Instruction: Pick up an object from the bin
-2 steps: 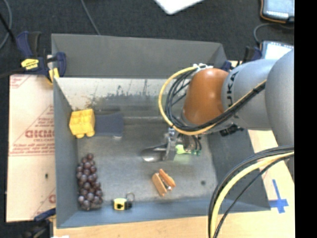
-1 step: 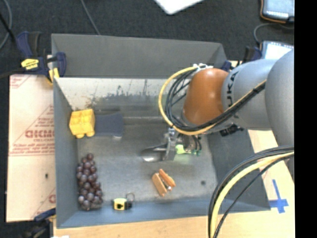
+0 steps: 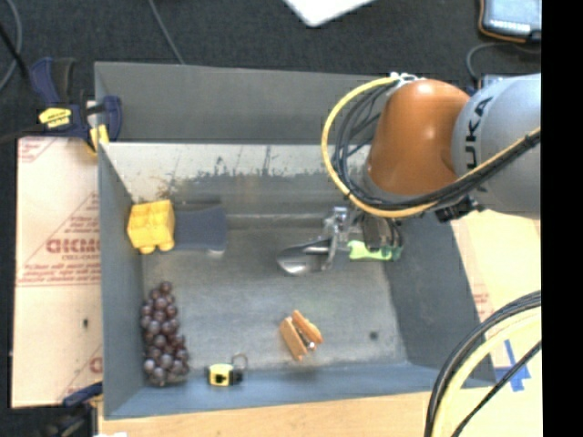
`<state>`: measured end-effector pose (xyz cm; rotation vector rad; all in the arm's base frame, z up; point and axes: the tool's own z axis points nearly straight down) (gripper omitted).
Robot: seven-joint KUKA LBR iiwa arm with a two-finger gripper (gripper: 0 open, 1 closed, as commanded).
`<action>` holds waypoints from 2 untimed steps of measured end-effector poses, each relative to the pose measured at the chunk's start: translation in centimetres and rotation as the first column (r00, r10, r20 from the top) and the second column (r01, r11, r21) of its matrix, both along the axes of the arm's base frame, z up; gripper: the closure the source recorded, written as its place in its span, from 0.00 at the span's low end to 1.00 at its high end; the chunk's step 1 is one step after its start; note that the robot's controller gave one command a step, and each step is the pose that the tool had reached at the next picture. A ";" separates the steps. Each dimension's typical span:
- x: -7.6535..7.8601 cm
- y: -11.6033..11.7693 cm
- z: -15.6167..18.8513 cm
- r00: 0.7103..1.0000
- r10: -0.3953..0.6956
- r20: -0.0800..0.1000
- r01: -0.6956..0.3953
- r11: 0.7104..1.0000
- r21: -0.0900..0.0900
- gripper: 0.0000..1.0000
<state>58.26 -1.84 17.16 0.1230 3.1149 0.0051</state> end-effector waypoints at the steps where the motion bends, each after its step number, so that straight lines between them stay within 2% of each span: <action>1: 0.0 0.0 0.0 1.000 0.000 0.000 0.000 1.000 0.000 1.00; 2: -0.1 0.0 15.5 0.996 -0.092 0.011 0.091 0.996 0.003 1.00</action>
Offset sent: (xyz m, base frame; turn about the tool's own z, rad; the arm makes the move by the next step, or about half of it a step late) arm -0.0030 0.0011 0.1504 0.0934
